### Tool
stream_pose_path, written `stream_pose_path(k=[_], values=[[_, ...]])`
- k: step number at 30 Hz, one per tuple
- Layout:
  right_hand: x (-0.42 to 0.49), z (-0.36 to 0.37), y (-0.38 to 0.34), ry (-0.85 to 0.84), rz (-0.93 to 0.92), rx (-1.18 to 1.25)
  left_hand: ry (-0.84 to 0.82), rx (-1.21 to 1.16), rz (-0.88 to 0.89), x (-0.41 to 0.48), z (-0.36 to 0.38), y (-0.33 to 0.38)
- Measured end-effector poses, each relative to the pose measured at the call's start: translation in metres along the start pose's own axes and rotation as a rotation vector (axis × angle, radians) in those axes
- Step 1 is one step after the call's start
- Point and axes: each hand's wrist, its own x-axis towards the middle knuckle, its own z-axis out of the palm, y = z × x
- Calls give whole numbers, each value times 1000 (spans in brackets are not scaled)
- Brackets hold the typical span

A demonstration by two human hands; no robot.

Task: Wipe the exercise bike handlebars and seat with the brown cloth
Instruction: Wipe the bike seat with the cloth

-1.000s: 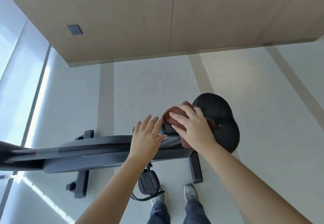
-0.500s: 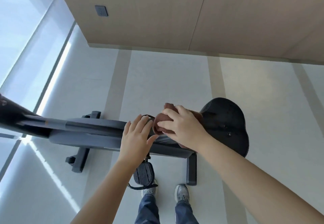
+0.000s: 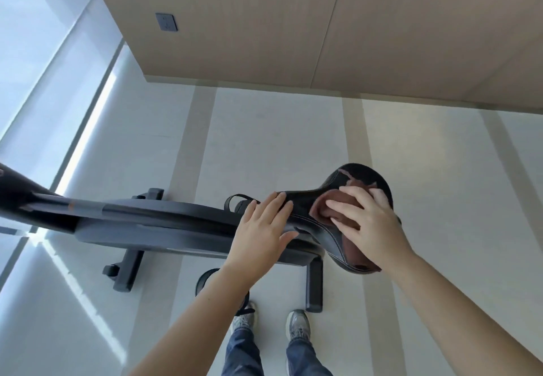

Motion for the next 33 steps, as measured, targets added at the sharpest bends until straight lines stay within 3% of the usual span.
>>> stream_pose_path(k=[4,11,18,25,28,33], values=[[30,6,-5,-63,114,3,1,1,58,17,9,19],[-29,-9,7,8,100,-3,25,-33,33,19,16,24],[60,3,18,-67,200,-61,84,-48,11,22,19,23],[-30,1,9,91,121,-4,72,-39,-2,22,21,22],[7,8,17,116,165,-18,47,2,9,24,20,23],[73,9,40,1,338,16,36,51,-2,30,18,25]])
